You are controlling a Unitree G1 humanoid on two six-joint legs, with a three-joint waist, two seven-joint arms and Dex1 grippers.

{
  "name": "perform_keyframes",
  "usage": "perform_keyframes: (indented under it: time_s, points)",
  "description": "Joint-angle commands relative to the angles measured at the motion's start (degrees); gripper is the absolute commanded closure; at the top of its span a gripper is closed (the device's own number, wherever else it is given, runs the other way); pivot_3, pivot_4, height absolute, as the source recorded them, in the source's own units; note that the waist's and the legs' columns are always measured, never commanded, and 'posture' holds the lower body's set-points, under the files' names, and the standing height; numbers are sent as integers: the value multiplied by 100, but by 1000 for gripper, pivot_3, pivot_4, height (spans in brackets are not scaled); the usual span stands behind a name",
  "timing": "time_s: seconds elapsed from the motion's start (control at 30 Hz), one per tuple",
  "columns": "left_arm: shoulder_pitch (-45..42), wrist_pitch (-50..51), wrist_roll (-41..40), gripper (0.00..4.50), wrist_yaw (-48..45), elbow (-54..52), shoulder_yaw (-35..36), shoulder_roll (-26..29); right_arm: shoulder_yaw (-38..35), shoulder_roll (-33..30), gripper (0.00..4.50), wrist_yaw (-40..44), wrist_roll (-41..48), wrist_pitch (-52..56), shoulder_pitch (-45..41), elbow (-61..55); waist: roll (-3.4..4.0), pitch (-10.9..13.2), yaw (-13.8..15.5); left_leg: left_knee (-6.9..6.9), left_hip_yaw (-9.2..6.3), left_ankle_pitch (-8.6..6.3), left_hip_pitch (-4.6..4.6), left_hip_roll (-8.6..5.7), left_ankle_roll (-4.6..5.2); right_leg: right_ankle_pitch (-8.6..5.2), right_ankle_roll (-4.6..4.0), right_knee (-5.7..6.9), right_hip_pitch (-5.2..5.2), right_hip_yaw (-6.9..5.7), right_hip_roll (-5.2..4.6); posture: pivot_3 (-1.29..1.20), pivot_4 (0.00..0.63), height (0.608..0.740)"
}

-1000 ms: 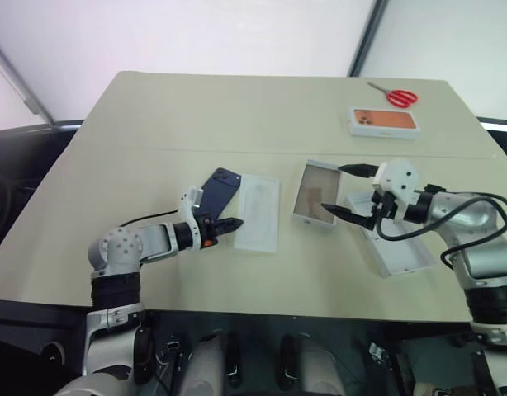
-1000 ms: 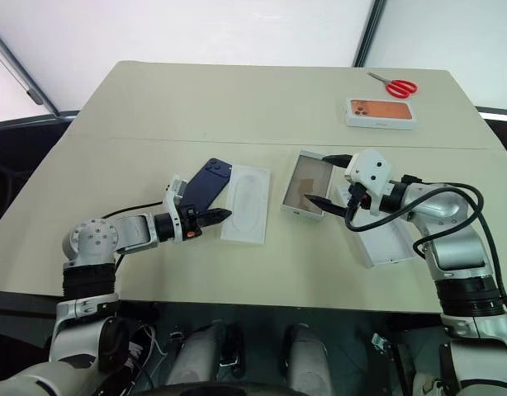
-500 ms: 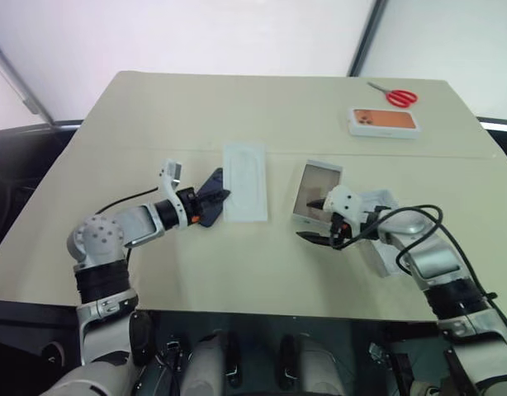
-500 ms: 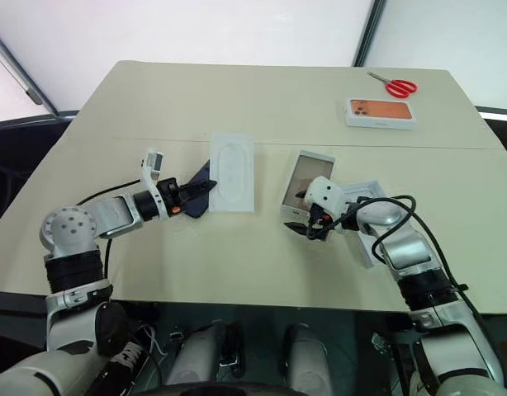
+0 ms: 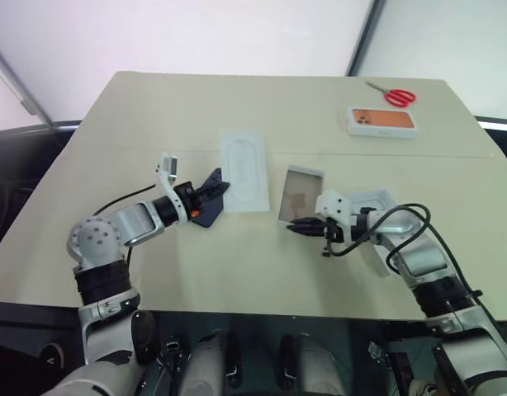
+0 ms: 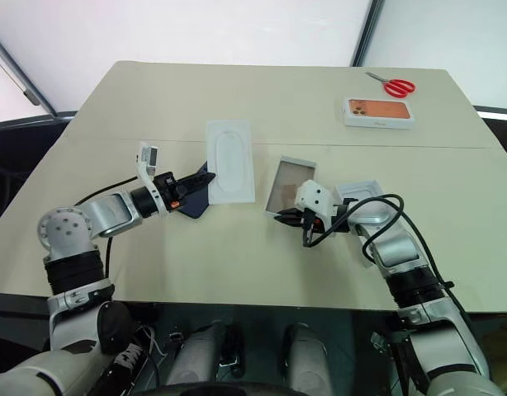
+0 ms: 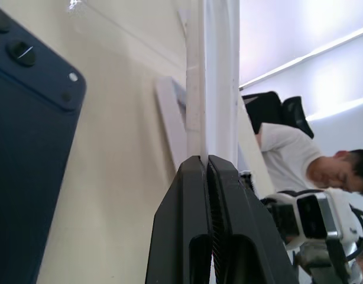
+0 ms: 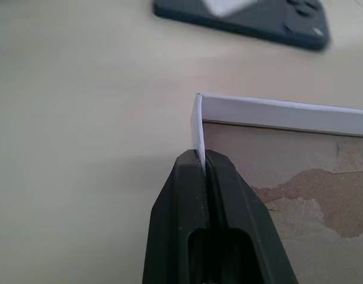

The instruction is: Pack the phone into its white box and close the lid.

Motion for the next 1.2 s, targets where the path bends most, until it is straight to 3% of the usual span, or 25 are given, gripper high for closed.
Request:
perform_keyframes:
  time_s: [0.03, 0.3, 0.4, 0.5, 0.83, 0.97, 1.2]
  points:
    - [-135, -47, -197, 4500, 28, -44, 38, 29, 106, 65, 4447, 148, -27, -325, 31, -219, 0, 0, 2, 0, 0, 0, 0, -1, 0, 0, 0, 0, 0, 0, 0, 0, 150, 738]
    - [57, 55, -233, 4500, 98, -107, -98, -54, 90, 111, 4447, 176, 80, -186, -27, -178, 0, 0, -2, 0, 1, 0, 0, -1, 0, 0, 0, 0, 0, 0, 0, 0, 150, 738]
    - [143, 62, -223, 4500, 123, -138, -191, -109, 26, 40, 3606, 195, 100, -226, 5, -285, 0, 0, -2, 0, 0, 0, 0, -1, 0, 0, 0, 0, 0, 0, -1, 0, 150, 738]
    - [148, 31, -199, 4500, 129, -112, -280, -167, -110, -130, 2167, 175, 88, -240, 47, -415, 0, 0, 16, 0, 0, 0, 0, -1, 0, 0, 0, 0, 0, 0, -1, 0, 150, 738]
    - [-148, -80, -161, 4500, 111, 361, -517, -394, -1247, -1070, 2167, 88, 393, -14, 162, -320, -1, 0, 37, 0, 0, -1, -1, -3, 0, 0, -1, -3, 0, 0, -4, 0, 150, 738]
    - [-135, -231, 34, 4500, 121, 597, -760, -681, -1632, -747, 2167, -655, 279, -464, -219, 464, -3, 0, 25, 0, 2, 0, 1, -1, 0, 0, -1, -2, 0, 0, -2, 0, 150, 738]
    - [-103, -341, 172, 4500, 338, 635, -869, -1008, -1498, -534, 2167, -813, 234, -548, 27, 145, -3, 0, 34, 0, 3, 1, 0, -1, 0, 0, 0, -1, 0, 0, 0, 0, 150, 738]
